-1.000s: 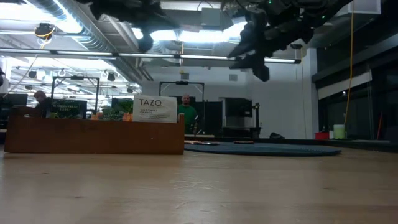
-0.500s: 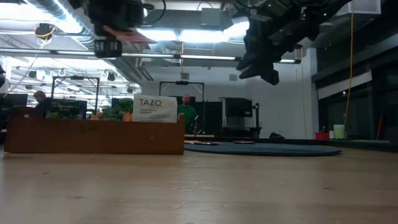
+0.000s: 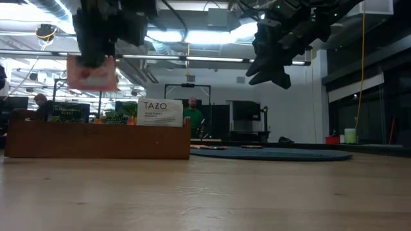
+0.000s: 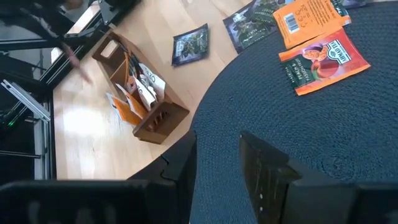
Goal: Pick & Place Tea
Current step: Put the orange tea bag into the middle section of the wooden organizer
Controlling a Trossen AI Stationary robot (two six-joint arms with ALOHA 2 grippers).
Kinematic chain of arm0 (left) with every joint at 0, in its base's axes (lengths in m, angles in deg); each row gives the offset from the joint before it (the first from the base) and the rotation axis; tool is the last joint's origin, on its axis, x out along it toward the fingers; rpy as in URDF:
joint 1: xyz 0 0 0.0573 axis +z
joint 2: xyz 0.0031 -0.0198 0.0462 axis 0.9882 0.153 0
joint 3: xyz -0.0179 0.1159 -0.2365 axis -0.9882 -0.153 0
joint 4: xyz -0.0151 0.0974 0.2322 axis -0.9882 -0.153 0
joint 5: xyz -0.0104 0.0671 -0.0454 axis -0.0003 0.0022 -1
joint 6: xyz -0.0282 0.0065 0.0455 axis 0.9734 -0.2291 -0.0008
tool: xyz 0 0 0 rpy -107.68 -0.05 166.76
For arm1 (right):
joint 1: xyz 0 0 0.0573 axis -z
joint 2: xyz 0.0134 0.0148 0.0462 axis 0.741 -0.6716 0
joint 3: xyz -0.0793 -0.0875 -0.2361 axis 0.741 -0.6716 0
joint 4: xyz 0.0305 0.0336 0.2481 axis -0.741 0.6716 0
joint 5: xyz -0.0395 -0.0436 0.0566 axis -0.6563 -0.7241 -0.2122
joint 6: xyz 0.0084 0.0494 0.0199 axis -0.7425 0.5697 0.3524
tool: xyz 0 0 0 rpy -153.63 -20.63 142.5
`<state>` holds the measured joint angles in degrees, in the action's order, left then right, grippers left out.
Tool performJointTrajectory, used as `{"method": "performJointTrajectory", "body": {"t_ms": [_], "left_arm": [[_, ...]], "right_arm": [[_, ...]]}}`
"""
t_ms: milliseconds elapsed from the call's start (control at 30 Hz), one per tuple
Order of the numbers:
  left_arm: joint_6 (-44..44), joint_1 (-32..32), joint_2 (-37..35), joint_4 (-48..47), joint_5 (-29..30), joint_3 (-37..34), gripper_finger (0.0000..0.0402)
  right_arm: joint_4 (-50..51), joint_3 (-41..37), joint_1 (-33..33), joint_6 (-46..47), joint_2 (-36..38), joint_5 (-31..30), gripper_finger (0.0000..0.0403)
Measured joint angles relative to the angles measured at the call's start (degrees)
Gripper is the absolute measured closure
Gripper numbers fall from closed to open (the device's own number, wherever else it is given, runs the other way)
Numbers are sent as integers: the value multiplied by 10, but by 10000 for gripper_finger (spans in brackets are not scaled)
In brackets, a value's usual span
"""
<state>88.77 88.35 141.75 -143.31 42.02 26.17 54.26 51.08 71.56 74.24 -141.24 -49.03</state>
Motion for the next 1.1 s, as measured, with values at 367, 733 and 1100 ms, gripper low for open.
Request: {"method": "performJointTrajectory", "body": {"t_ms": [367, 733, 1100], "left_arm": [[-94, 0, 103, -51, 73, 86, 399], [-165, 0, 176, -55, 116, 98, 399], [-191, -1, 180, -47, 140, 98, 399]], "right_arm": [[18, 0, -1, 2, 0, -6, 281], [18, 0, -1, 2, 0, -16, 281], [17, 0, -1, 2, 0, -25, 281]]}}
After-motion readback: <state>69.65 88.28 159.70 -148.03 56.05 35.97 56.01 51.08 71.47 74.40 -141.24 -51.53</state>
